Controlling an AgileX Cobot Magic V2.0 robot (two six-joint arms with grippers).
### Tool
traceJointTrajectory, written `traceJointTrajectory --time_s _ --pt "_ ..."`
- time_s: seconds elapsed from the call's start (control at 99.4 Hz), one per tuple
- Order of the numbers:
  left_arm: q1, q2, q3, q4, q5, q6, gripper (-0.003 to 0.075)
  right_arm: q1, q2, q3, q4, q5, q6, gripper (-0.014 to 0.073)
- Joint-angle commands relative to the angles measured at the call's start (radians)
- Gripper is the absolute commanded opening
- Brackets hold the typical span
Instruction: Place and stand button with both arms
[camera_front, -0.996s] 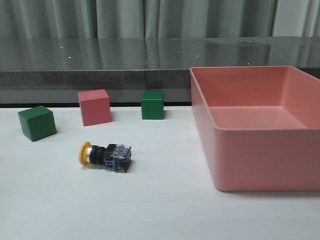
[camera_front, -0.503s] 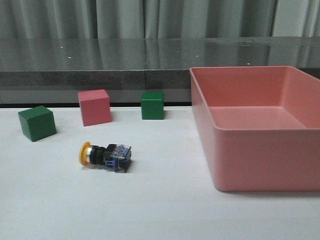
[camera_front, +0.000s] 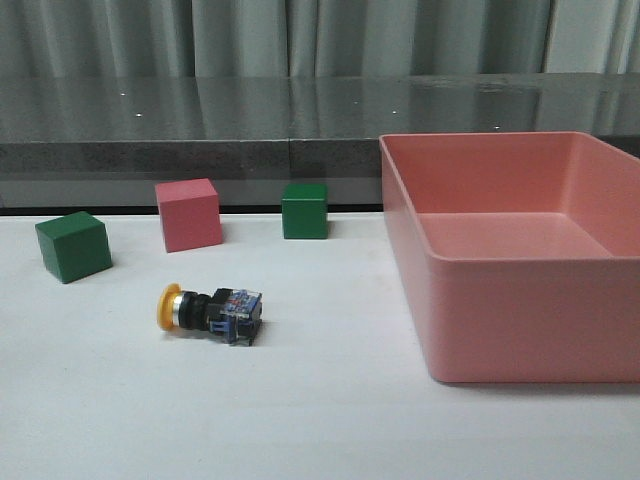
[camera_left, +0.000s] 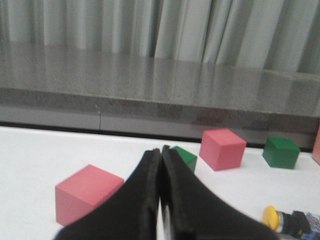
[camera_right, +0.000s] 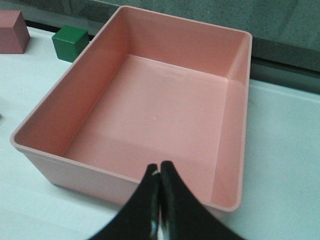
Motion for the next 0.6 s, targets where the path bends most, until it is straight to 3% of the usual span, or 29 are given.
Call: traceJointTrajectory --time_s 0.0,0.131,0.302,0.352,0.594 --pt "0.002 0.025 -0.103 -0.023 0.046 -0.007 -0.0018 -0.005 -0.003 -0.025 0.014 -0.079 0.002 -0.0061" --pt "0.002 0.149 -0.271 -0.02 0.201 -0.005 0.0038 -0.005 -0.003 -0.025 0.014 -0.08 0.002 -0.0061" --pt "0.002 0.369 -0.479 -0.02 0.331 0.059 0.0307 -0.005 -0.003 -0.025 0.015 -0.08 0.002 -0.0061" --pt "0.002 0.443 -0.526 -0.02 0.337 0.059 0.0351 -0.005 -0.003 -0.025 0.015 -0.08 0.002 -0.0061" --pt "0.002 0.746 -0.663 -0.094 0.396 0.066 0.0366 -0.005 -0.003 -0.025 0.039 -0.08 0.002 -0.0061"
